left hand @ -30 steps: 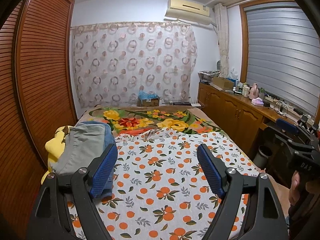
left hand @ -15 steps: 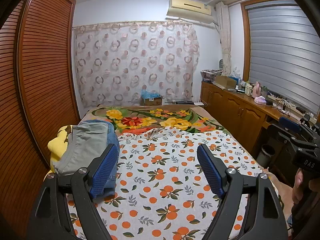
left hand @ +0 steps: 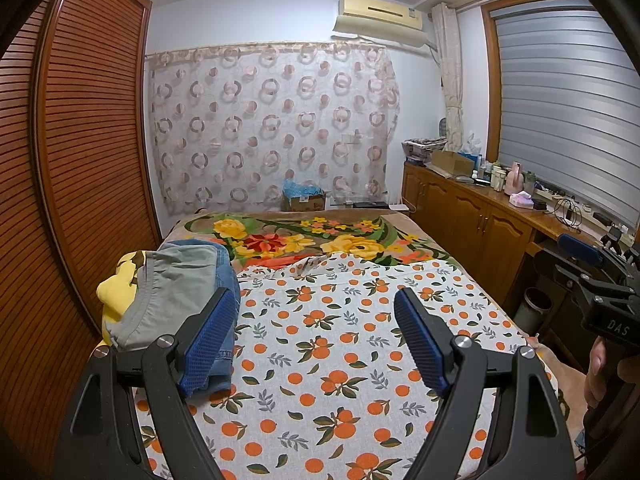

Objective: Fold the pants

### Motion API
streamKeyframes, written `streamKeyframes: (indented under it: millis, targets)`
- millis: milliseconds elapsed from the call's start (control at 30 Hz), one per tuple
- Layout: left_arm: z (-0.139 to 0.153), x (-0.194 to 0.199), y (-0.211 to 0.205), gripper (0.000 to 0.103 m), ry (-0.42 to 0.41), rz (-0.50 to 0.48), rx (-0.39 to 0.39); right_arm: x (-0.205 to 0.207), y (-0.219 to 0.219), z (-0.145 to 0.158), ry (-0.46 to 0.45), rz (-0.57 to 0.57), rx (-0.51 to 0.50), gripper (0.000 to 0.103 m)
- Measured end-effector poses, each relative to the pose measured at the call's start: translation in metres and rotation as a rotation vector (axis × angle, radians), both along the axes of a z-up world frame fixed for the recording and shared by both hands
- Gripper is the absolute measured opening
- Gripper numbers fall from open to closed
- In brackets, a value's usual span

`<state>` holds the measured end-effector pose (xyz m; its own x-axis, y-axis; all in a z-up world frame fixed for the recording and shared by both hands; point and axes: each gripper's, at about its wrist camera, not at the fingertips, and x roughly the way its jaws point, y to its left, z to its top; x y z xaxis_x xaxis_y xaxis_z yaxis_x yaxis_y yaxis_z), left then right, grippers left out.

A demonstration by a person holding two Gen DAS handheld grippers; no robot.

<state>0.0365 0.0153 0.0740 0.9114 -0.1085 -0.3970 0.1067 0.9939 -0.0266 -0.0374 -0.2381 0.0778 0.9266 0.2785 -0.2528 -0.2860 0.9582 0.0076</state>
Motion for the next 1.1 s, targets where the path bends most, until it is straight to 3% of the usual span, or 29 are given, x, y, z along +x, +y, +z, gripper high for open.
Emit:
streamKeyframes:
  millis: [1100]
  targets:
    - [-0.0017,-0.0009,0.0019,0.082,0.003,0.002,0.002,0.0001,0.0000,-0.0011,-0.004,0.003,0.002,0.088]
